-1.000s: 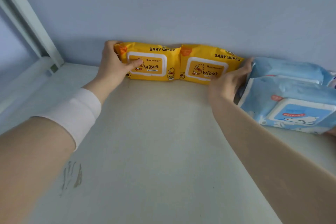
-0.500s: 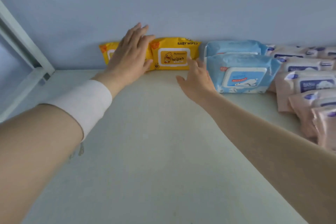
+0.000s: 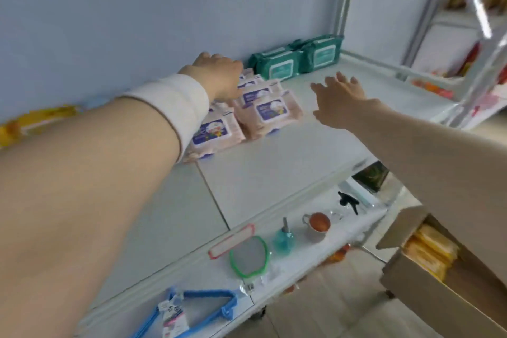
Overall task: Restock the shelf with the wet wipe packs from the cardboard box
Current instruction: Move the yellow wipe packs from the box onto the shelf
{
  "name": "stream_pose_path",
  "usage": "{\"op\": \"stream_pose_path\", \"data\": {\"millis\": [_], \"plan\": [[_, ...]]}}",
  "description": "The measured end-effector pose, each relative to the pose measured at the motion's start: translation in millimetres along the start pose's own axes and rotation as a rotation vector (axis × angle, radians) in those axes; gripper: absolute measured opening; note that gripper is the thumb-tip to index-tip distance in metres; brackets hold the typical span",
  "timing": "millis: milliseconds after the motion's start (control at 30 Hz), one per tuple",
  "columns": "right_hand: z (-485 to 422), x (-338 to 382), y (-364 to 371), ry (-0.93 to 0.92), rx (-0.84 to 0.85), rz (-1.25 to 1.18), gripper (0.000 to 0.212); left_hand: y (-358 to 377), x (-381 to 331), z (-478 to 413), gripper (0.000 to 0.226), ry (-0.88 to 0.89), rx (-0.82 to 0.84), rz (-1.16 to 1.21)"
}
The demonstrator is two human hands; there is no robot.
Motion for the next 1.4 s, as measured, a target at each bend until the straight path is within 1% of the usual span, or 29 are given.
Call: {"op": "stream_pose_path", "data": {"millis": [67,167,233,333,467,533,633,667,733,833,900,1000,1100,1200,1267,1333,1400], "plan": [[10,-92,14,0.100,0.060,0.050,0.053,-24,-85,-44,0.044,0.119,-0.004,0.011],[30,-208,37,0.237,0.166,0.087,0.050,-51,-210,-95,0.050,0.287,0.004,0.060],[45,-274,60,0.322,0.246,0.084,0.047,-59,-286,-125,0.050,0.407,0.017,0.096],[65,-363,107,0.414,0.356,0.103,0.044,-56,-389,-165,0.045,0.582,0.026,0.126],[77,-461,181,0.561,0.550,0.104,0.052,-26,-502,-219,0.041,0.742,0.095,0.132],[78,-496,222,0.614,0.628,0.078,0.052,5,-546,-248,0.044,0.784,0.155,0.165],[81,-533,303,0.675,0.793,-0.030,0.059,67,-613,-300,0.046,0.799,0.288,0.299],[85,-537,334,0.695,0.858,-0.081,0.061,93,-632,-315,0.047,0.782,0.343,0.356],[97,-537,396,0.742,0.988,-0.201,0.068,147,-663,-337,0.054,0.695,0.453,0.505],[117,-515,489,0.814,1.167,-0.433,0.077,232,-703,-357,0.065,0.443,0.585,0.740],[125,-491,555,0.868,1.242,-0.588,0.081,291,-730,-370,0.070,0.246,0.619,0.856],[131,-455,649,1.008,1.305,-0.785,0.085,367,-769,-393,0.081,-0.017,0.568,0.970],[126,-427,718,1.160,1.345,-0.878,0.088,421,-802,-411,0.083,-0.187,0.472,1.020],[116,-408,753,1.295,1.316,-0.967,0.091,451,-826,-419,0.082,-0.272,0.390,0.997],[113,-402,762,1.354,1.305,-0.971,0.092,462,-832,-419,0.080,-0.295,0.332,0.934],[113,-401,768,1.414,1.291,-0.978,0.087,469,-832,-416,0.081,-0.297,0.316,0.863],[113,-402,773,1.457,1.279,-0.992,0.079,475,-829,-414,0.081,-0.298,0.342,0.834]]}}
Point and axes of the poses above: each hand's wrist, its own z-axis away from the middle knuckle, its own y-axis out of the palm, x = y × z, the point moved 3 cm from there along -z, towards the middle knuckle, and after that the axes turned 15 degrees about y, right-handed, at the moved point
